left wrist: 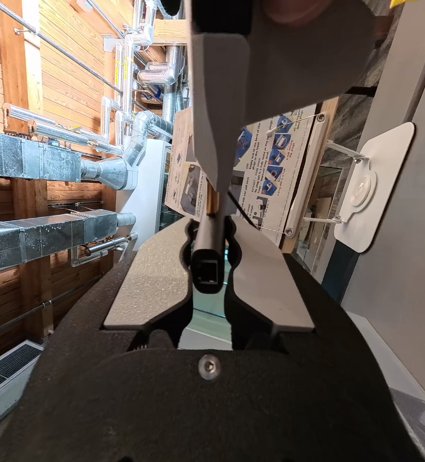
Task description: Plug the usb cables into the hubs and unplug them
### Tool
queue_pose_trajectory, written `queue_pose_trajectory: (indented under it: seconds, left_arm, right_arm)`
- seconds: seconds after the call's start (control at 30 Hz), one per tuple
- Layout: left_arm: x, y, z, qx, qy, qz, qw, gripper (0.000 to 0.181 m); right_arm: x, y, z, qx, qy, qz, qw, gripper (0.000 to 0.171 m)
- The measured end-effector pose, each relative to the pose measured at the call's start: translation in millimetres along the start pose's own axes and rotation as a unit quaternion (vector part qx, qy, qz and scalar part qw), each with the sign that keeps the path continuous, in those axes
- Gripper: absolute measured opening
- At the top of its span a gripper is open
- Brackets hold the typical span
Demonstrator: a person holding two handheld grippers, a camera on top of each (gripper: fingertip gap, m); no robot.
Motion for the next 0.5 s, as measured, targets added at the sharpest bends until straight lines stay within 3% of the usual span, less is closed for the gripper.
queue_pose_trajectory:
  seconds: [0.5]
  left_arm:
    - [0.4, 2.0, 0.2, 0.018, -0.009, 0.003, 1.000, 0.018]
  right_arm:
    - [-1.3, 0.5, 0.4, -0.004, 0.010, -0.015, 1.000, 0.016]
Point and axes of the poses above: each gripper's, where its closed fingertips meet, x out along the fingers, z out of its underside, y = z × x across the jaws, the point moved 7 cm from there along -x, back along the fingers
